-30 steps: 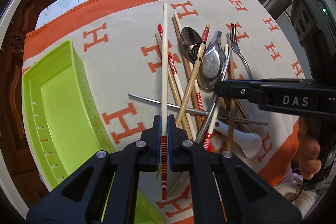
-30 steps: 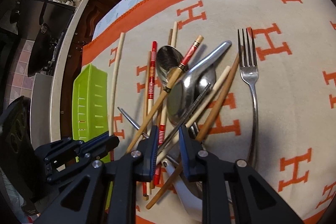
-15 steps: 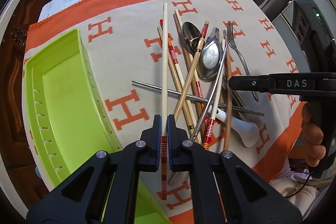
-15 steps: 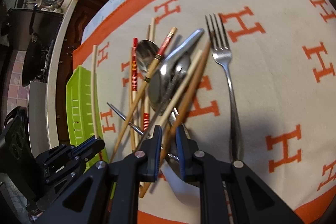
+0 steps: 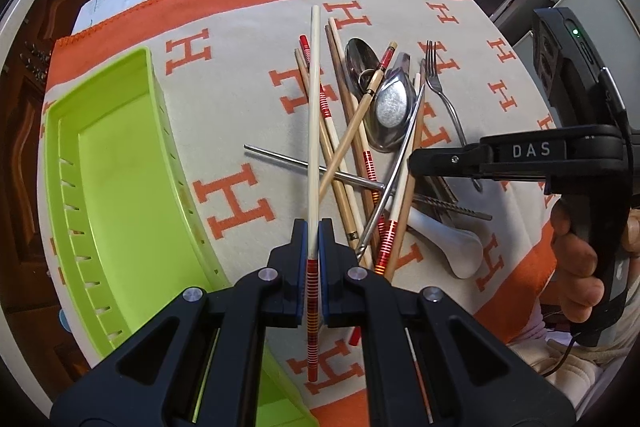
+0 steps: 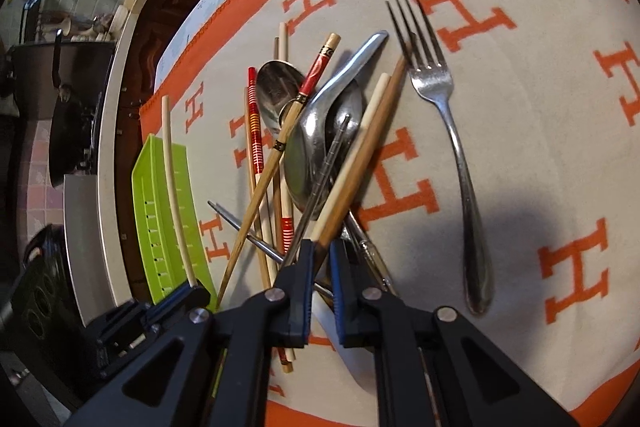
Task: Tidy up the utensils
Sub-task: 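Grasp a plain wooden chopstick with the right tool while the left tool holds its chopstick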
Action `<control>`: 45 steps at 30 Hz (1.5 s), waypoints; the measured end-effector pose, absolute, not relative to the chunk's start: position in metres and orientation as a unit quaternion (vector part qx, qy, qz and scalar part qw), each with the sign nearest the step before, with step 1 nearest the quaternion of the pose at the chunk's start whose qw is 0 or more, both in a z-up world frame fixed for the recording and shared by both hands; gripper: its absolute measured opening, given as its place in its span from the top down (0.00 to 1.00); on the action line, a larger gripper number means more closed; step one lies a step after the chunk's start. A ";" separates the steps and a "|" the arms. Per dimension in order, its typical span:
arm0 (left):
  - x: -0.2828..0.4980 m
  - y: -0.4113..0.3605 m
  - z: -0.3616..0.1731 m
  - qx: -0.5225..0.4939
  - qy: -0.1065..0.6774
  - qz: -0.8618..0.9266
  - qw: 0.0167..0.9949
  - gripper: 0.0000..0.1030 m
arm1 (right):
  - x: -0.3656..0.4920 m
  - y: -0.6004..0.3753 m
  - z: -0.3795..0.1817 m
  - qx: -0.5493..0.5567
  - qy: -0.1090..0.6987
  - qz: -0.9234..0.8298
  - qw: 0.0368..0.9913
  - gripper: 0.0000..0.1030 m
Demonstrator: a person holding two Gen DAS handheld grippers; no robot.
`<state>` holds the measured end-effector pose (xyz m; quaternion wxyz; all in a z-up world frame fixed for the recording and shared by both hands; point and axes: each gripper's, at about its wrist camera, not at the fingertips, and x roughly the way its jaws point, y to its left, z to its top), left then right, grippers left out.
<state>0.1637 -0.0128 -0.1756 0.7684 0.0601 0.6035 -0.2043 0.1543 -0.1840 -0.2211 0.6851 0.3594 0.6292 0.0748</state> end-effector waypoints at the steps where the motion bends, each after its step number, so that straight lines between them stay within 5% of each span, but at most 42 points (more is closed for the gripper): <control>1: 0.163 -0.013 -0.176 0.060 0.604 -0.204 0.768 0.97 | 0.154 -0.185 -0.222 0.365 0.629 0.070 0.683 0.92; 8: 0.160 -0.015 -0.177 0.053 0.607 -0.204 0.767 0.97 | 0.154 -0.181 -0.220 0.376 0.623 0.047 0.684 0.93; 10: 0.159 -0.015 -0.175 0.052 0.605 -0.203 0.768 0.97 | 0.151 -0.183 -0.218 0.379 0.620 0.042 0.686 1.00; 34: 0.149 -0.005 -0.176 0.046 0.609 -0.205 0.765 0.97 | 0.143 -0.185 -0.242 0.462 0.612 0.077 0.638 0.87; 45: 0.150 -0.007 -0.176 0.049 0.609 -0.206 0.765 0.97 | 0.135 -0.188 -0.224 0.440 0.594 0.087 0.668 0.94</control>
